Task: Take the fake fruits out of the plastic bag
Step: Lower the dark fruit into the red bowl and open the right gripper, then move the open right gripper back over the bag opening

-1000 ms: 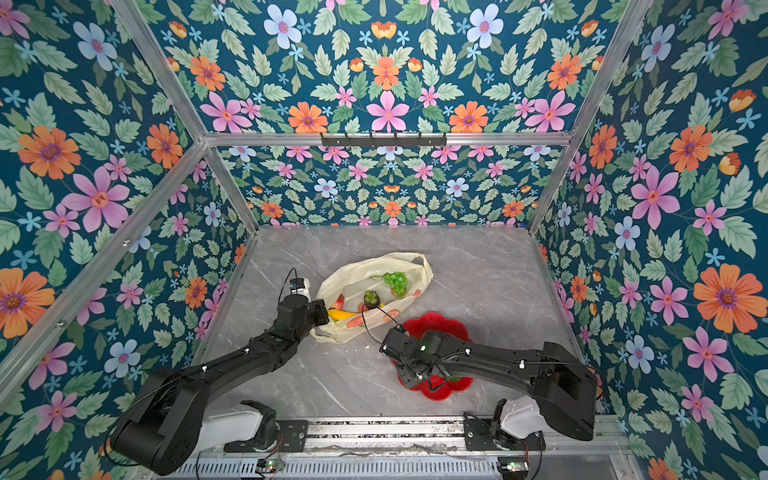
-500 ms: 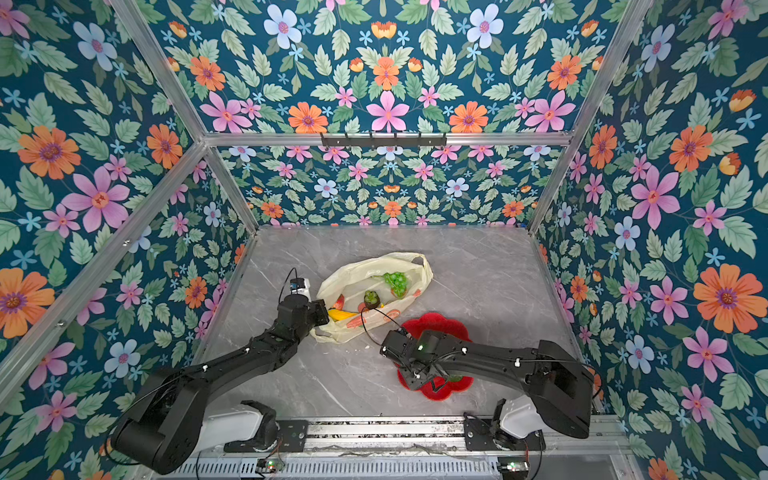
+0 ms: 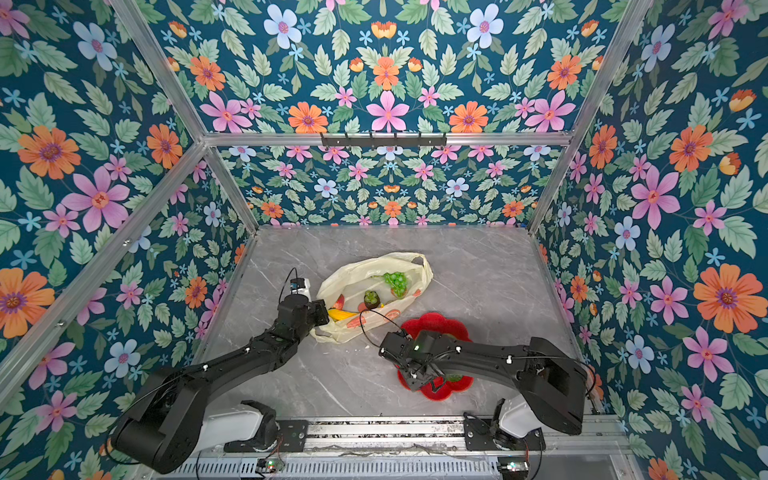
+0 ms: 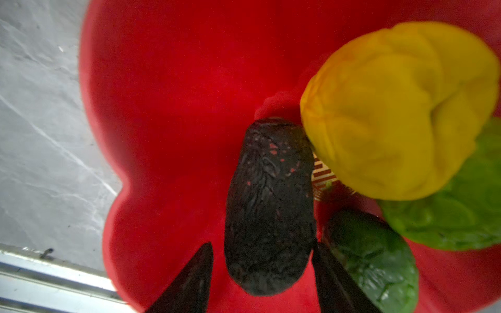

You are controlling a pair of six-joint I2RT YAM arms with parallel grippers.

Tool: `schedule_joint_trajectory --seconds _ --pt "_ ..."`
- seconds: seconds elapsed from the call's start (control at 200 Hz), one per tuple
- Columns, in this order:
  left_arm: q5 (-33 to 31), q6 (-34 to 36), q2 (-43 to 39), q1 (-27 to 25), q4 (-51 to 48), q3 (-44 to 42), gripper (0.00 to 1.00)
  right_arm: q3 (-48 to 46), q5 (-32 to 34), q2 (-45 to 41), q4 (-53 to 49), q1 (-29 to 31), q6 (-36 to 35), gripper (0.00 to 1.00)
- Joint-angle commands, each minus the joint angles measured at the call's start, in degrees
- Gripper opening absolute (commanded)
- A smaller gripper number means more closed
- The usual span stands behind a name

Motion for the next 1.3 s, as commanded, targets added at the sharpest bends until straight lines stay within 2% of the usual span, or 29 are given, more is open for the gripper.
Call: schedule_joint_trajectory --seconds 0.0,0.61,0.855,1.06,1.295 --pt "-0.11 0.7 0.18 0.02 0.28 0.48 0.0 -0.16 2.18 -0.87 -2.83 0.06 2.02 0.61" --pt "-0.08 0.7 0.08 0.03 0.28 0.43 0.0 -1.34 7.43 -4.55 -6.79 0.05 7.83 0.61" --pt "-0.28 0.79 -0.22 0.06 0.19 0.3 0.0 -0.91 7.31 -6.26 -5.45 0.06 7.2 0.62" --pt "-0.17 0.79 0.0 0.09 0.19 0.39 0.0 0.12 2.01 -11.7 -0.69 0.11 4.0 0.62" --pt "-0.37 0.77 -0.18 0.08 0.19 0.39 0.0 4.99 5.15 -13.57 3.35 0.02 3.47 0.62"
